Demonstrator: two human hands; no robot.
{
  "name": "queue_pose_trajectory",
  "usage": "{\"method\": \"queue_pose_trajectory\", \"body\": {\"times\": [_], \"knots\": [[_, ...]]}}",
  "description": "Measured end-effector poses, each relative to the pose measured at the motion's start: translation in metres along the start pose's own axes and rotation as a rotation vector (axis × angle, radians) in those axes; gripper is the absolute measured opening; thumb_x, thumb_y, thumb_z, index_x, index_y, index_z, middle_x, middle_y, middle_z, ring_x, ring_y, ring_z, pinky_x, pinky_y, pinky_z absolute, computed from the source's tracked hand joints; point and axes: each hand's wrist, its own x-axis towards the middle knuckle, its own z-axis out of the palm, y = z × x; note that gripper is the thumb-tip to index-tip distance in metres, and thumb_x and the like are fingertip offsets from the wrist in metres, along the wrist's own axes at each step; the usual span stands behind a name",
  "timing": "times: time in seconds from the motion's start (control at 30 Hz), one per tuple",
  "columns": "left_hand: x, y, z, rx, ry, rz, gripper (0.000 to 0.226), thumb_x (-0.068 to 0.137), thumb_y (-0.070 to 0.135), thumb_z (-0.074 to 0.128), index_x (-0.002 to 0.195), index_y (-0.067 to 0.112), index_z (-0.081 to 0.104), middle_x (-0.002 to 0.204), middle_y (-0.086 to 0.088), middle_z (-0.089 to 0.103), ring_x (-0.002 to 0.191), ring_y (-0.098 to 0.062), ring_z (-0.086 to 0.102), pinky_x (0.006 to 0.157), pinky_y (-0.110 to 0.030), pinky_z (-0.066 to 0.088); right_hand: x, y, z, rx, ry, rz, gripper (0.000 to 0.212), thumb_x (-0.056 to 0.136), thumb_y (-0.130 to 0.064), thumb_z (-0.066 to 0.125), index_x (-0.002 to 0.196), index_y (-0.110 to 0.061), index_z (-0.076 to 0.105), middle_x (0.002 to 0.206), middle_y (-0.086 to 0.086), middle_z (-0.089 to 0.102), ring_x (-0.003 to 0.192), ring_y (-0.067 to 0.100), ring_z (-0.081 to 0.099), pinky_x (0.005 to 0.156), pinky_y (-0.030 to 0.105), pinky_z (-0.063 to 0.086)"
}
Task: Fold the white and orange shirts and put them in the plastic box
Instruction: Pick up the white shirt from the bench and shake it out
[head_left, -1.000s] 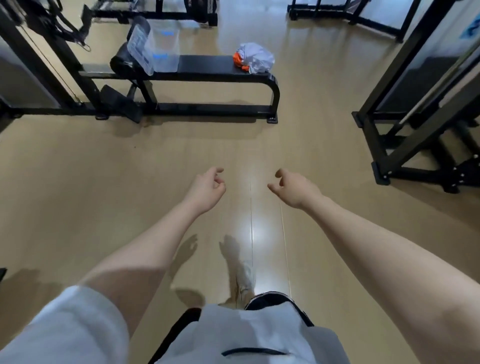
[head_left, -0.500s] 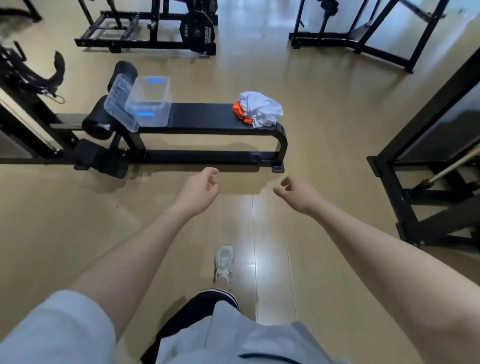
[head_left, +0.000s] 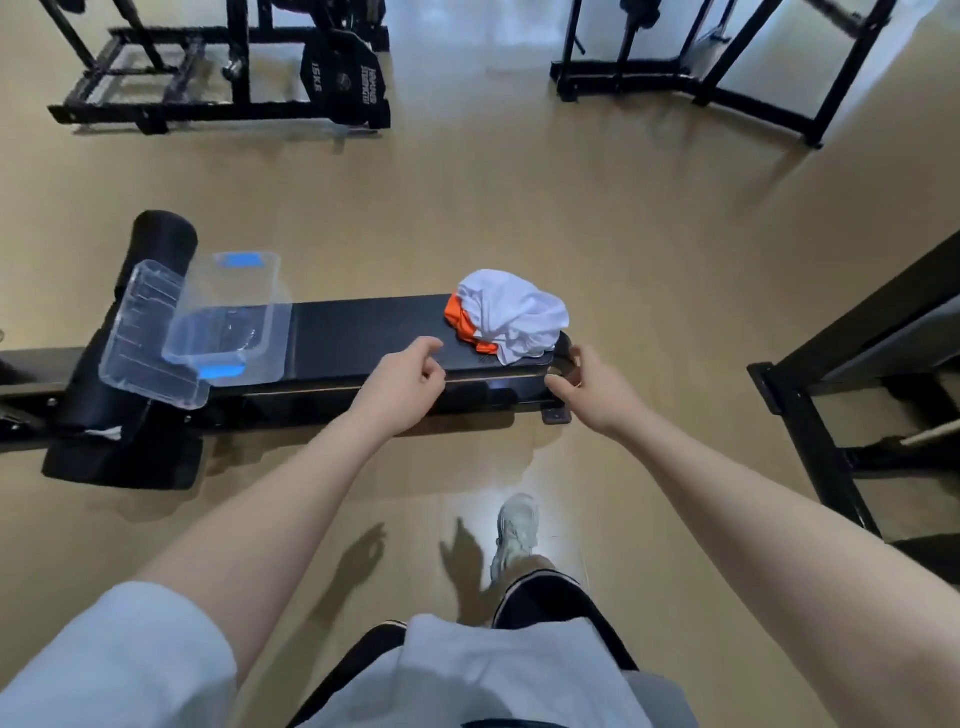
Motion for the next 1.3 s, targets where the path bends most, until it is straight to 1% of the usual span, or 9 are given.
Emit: {"method": "queue_pose_trajectory", "body": {"times": [0.07, 0.17, 0.3, 0.4, 0.53, 0.9, 0.97, 1.07, 1.3], "knots": [[0.047, 0.004, -0.002, -0.019, 0.007, -0.015, 0.041, 0.092, 0.019, 0.042, 0.133, 0.020, 0.041, 0.099, 0.001, 0.065, 0.089, -0.018, 0.059, 0.085, -0.037, 0.050, 0.047, -0.005, -0.012, -0.013, -0.008, -0.012, 0.051, 0.091, -0.032, 0.050, 0.134, -0.009, 0.034, 0.108, 0.012, 0.064, 0.101, 0.032, 0.059, 0.066, 0.032, 0.041], [0.121, 0.011, 0.000, -0.026, -0.001, -0.018, 0.042, 0.091, 0.017, 0.042, 0.133, 0.017, 0.042, 0.098, -0.001, 0.066, 0.087, -0.020, 0.058, 0.085, -0.037, 0.049, 0.125, -0.009, -0.028, -0.042, -0.023, -0.027, 0.054, 0.092, -0.029, 0.049, 0.138, -0.007, 0.031, 0.109, 0.016, 0.065, 0.104, 0.031, 0.058, 0.079, 0.033, 0.042], [0.218, 0.020, 0.002, -0.042, 0.004, -0.080, 0.042, 0.090, 0.016, 0.041, 0.131, 0.012, 0.046, 0.103, -0.005, 0.066, 0.088, -0.023, 0.059, 0.084, -0.036, 0.048, 0.230, -0.014, -0.048, -0.128, -0.113, -0.045, 0.046, 0.094, -0.026, 0.047, 0.134, -0.005, 0.039, 0.121, 0.015, 0.060, 0.110, 0.030, 0.055, 0.080, 0.027, 0.038], [0.281, 0.017, 0.010, -0.079, -0.014, -0.140, 0.042, 0.090, 0.014, 0.042, 0.132, 0.010, 0.046, 0.101, -0.007, 0.067, 0.088, -0.023, 0.060, 0.085, -0.035, 0.047, 0.302, -0.011, -0.048, -0.222, -0.193, -0.086, 0.041, 0.094, -0.025, 0.047, 0.131, -0.009, 0.044, 0.126, 0.014, 0.057, 0.113, 0.029, 0.054, 0.089, 0.033, 0.041], [0.348, -0.005, 0.031, -0.113, -0.042, -0.280, 0.039, 0.091, 0.014, 0.041, 0.129, 0.015, 0.047, 0.097, -0.013, 0.066, 0.086, -0.027, 0.059, 0.081, -0.037, 0.047, 0.373, 0.005, -0.021, -0.225, -0.249, -0.052, 0.041, 0.093, -0.025, 0.044, 0.133, -0.017, 0.037, 0.129, 0.011, 0.050, 0.108, 0.030, 0.054, 0.091, 0.046, 0.046], [0.463, -0.092, 0.109, -0.180, -0.158, -0.455, 0.038, 0.092, 0.019, 0.042, 0.129, 0.018, 0.047, 0.106, -0.007, 0.065, 0.092, -0.021, 0.060, 0.075, -0.028, 0.044, 0.501, 0.065, 0.068, -0.420, -0.309, 0.050, 0.037, 0.095, -0.017, 0.037, 0.130, -0.011, 0.043, 0.123, 0.015, 0.052, 0.115, 0.036, 0.045, 0.083, 0.041, 0.043], [0.472, -0.102, 0.119, -0.191, -0.167, -0.473, 0.038, 0.092, 0.018, 0.042, 0.129, 0.018, 0.048, 0.109, -0.008, 0.064, 0.096, -0.022, 0.060, 0.077, -0.028, 0.044, 0.510, 0.077, 0.079, -0.442, -0.290, 0.085, 0.032, 0.092, -0.019, 0.039, 0.120, -0.009, 0.051, 0.116, 0.016, 0.057, 0.109, 0.036, 0.048, 0.078, 0.037, 0.039], [0.477, -0.107, 0.125, -0.225, -0.189, -0.482, 0.037, 0.092, 0.018, 0.044, 0.129, 0.017, 0.048, 0.111, -0.005, 0.063, 0.096, -0.019, 0.058, 0.078, -0.026, 0.041, 0.512, 0.085, 0.088, -0.447, -0.241, 0.062, 0.015, 0.089, -0.018, 0.043, 0.083, -0.008, 0.051, 0.093, 0.019, 0.064, 0.084, 0.035, 0.049, 0.064, 0.033, 0.029], [0.472, -0.073, 0.101, -0.249, -0.248, -0.414, 0.032, 0.091, 0.015, 0.044, 0.121, 0.016, 0.054, 0.107, -0.005, 0.064, 0.092, -0.019, 0.058, 0.082, -0.030, 0.046, 0.483, 0.067, 0.041, -0.186, -0.173, -0.034, 0.046, 0.088, -0.021, 0.053, 0.054, -0.025, 0.023, 0.059, 0.002, 0.039, 0.070, 0.026, 0.039, 0.061, 0.040, 0.037]]}}
